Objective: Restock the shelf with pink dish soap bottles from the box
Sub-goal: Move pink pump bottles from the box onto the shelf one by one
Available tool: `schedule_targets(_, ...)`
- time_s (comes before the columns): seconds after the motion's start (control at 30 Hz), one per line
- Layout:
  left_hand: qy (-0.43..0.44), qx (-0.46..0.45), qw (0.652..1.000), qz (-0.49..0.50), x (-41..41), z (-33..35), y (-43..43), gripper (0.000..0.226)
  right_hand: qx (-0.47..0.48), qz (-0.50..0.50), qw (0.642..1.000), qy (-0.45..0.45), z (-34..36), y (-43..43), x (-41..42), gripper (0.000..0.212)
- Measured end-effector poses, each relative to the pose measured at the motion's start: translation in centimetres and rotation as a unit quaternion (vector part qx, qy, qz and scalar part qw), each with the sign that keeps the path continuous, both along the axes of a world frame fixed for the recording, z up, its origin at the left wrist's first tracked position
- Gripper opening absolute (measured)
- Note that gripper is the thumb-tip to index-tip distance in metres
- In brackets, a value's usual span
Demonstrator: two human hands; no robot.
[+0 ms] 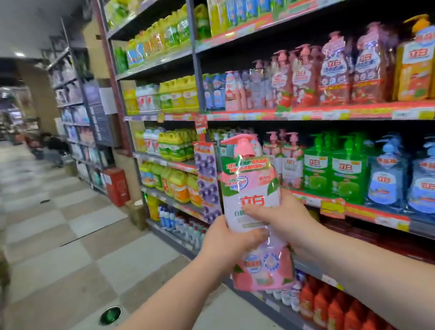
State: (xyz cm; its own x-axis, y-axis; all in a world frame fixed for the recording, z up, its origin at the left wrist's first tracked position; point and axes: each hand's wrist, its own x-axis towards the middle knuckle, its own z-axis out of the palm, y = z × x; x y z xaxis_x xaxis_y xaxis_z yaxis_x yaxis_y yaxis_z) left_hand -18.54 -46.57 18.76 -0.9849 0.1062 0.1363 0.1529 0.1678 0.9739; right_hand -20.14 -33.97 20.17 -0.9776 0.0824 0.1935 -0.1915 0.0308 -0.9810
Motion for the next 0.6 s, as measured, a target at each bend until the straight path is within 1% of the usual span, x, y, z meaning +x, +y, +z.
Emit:
schedule_targets(0.1,0.001,0.001,1.000,0.011,-2.9,0.2,-2.1,0.019,-0.006,0.021,1.000,-0.001,0.1,-2.1,-3.2,0.030)
schedule_targets(0.23,0.014,-0.011,1.000,0.018,-8.3,0.5,-3.9,0.019,-0.003,0.036,0.999,0.010,0.5,-3.7,-8.5,0.036)
schedule_targets(0.3,0.019,-0.012,1.000,0.014,-11.5,0.8,-4.2,0.021,-0.015,0.039,0.999,0.014,0.8,-4.0,-11.6,0.031)
schedule_targets(0.37,0.023,-0.019,0.999,0.017,-15.0,1.2,-4.2,0.023,-0.022,0.035,0.999,0.019,1.2,-4.1,-15.1,0.029)
schedule_targets(0.53,0.034,-0.014,0.999,0.023,-24.2,2.9,-3.5,0.021,-0.017,0.021,0.999,0.032,3.0,-3.6,-24.2,0.039)
schedule_targets(0.6,0.046,-0.019,0.999,0.017,-27.5,3.6,-3.2,0.020,-0.011,0.013,0.999,0.038,3.6,-3.3,-27.5,0.035)
